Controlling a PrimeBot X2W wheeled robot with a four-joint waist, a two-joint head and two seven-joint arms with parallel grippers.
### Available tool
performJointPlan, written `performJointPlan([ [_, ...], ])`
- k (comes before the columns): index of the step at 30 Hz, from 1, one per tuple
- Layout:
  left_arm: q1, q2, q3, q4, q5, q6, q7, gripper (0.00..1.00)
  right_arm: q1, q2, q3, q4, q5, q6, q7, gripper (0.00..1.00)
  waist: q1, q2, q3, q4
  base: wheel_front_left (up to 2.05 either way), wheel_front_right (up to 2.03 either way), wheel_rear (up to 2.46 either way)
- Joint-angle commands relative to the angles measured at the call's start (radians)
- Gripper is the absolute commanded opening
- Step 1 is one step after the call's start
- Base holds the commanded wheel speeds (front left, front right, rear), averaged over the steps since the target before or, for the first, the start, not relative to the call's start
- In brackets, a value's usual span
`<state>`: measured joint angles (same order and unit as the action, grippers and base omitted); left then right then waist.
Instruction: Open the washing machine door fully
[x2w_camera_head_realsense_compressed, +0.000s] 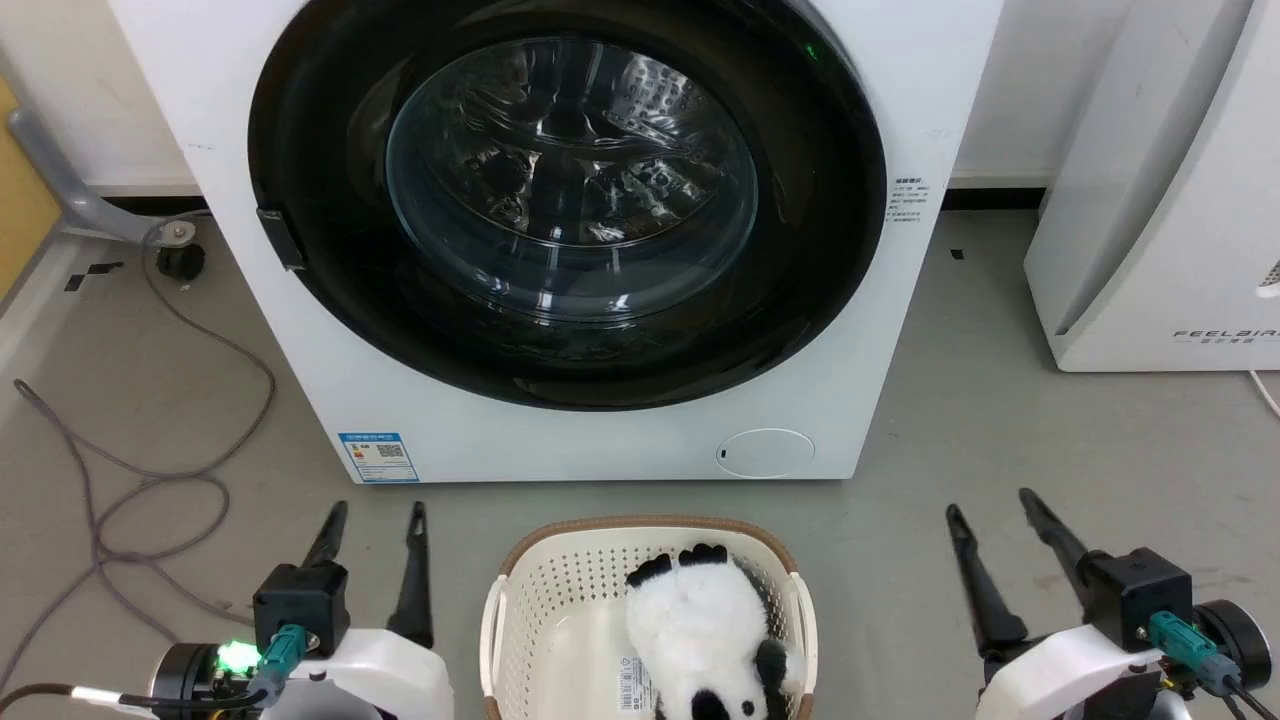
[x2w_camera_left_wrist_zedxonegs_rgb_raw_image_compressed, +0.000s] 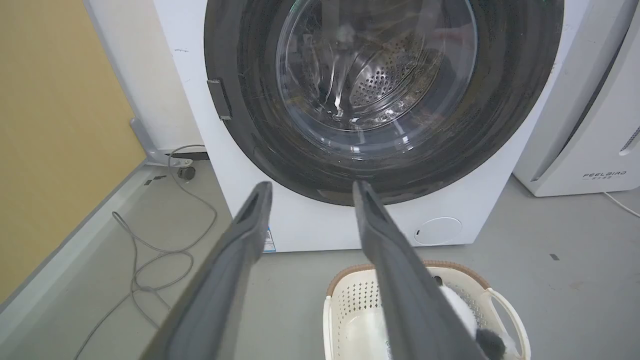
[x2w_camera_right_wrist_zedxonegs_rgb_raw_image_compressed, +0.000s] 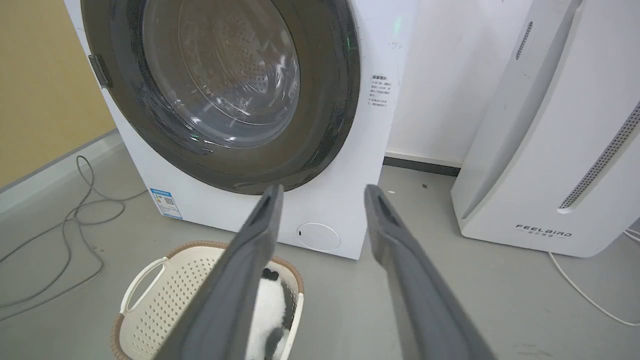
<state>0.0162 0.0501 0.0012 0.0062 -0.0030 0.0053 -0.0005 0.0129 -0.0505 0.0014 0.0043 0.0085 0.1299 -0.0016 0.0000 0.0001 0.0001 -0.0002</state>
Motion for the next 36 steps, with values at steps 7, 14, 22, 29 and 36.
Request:
performJointPlan([
  [7, -0.005, 0.000, -0.016, 0.006, -0.013, -0.001, -0.020, 1.00, 0.008, 0.000, -0.002, 0.004, 0.011, 0.000, -0.018, 0.00, 0.0000, -0.0001, 0.000, -0.001, 0.00, 0.00, 0.00],
  [14, -0.008, 0.000, -0.026, 0.010, -0.023, -0.001, -0.033, 1.00, 0.011, 0.000, -0.002, 0.011, 0.024, 0.000, -0.032, 0.00, 0.0000, -0.0001, 0.002, -0.003, 0.00, 0.00, 0.00],
  [22, -0.013, 0.000, -0.037, 0.014, -0.037, -0.001, -0.049, 1.00, 0.009, 0.000, 0.003, 0.021, 0.069, 0.000, -0.049, 0.00, 0.0000, -0.0001, 0.005, -0.004, 0.00, 0.00, 0.00],
  [29, -0.016, 0.000, -0.046, 0.017, -0.050, 0.002, -0.064, 1.00, 0.000, 0.000, 0.022, 0.027, 0.331, 0.000, -0.064, 0.00, 0.0000, -0.0001, 0.009, -0.006, 0.00, 0.00, 0.00],
  [36, -0.025, 0.000, -0.052, 0.018, -0.059, 0.000, -0.078, 1.00, -0.038, 0.000, -0.004, 0.043, 0.553, 0.000, -0.078, 0.00, 0.0000, -0.0001, 0.020, -0.011, 0.00, 0.00, 0.00],
])
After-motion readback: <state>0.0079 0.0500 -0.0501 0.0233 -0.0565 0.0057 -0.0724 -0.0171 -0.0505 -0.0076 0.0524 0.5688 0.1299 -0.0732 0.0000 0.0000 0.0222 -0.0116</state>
